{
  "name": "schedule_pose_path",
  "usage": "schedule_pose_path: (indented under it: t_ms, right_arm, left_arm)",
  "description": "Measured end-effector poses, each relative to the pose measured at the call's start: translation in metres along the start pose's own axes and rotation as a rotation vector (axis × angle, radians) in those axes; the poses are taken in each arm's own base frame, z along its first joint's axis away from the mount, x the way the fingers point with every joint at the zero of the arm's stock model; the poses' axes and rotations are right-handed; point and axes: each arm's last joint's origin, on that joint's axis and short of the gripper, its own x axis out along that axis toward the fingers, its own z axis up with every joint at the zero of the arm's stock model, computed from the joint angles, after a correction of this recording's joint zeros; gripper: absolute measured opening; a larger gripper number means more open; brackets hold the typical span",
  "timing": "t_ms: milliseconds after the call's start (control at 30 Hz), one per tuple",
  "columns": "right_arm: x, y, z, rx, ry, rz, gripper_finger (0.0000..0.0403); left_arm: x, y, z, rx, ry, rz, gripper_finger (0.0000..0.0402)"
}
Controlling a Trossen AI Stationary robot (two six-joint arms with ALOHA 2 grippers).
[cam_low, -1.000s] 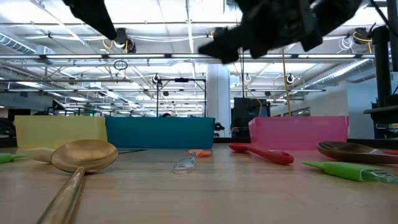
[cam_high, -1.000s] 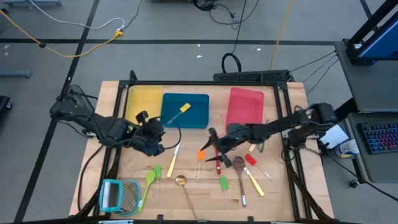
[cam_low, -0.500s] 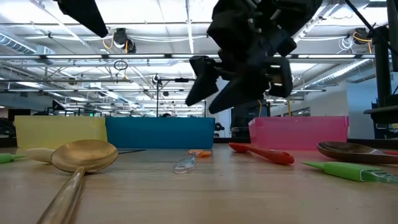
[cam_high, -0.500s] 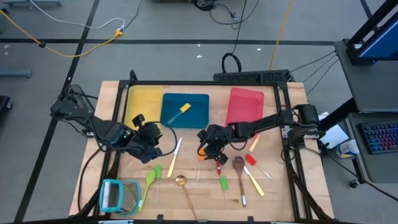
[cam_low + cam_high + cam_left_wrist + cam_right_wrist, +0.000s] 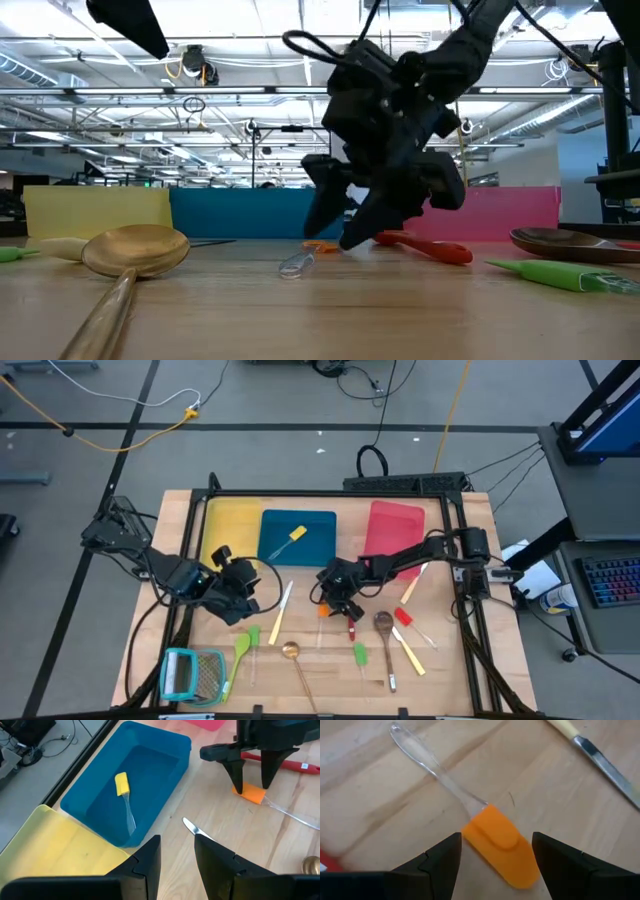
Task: Pick & Place Kitchen Items
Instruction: Put the orange spatula into the blue bin
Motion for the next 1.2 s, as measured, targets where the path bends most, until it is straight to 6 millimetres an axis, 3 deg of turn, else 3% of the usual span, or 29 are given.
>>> schedule_pose_path:
  t_ms: [467,600,933,1200]
  right_arm:
    - [0.003,-0.003,-0.002,-0.173,0.025,-0.060,0.0227]
    - [0.004,0.000,-0.002,-0.173,0.037,-0.046,0.0182]
    - [0.004,-0.001,-0.001,-0.054,0.032,-0.062,0.0019]
    - [0.007,0.005,0.004,-0.017,0.023,-0.054,0.0002]
  left_arm:
    - [0.000,0.000,0.000,0.057,0.000,-0.001,0.0124]
    - [0.000,0.000,0.000,0.085,0.001,-0.001,0.0124]
    - [0.000,0.000,0.000,0.149,0.000,0.000,0.0124]
    - [0.000,0.000,0.000,0.192,0.000,0.000,0.0124]
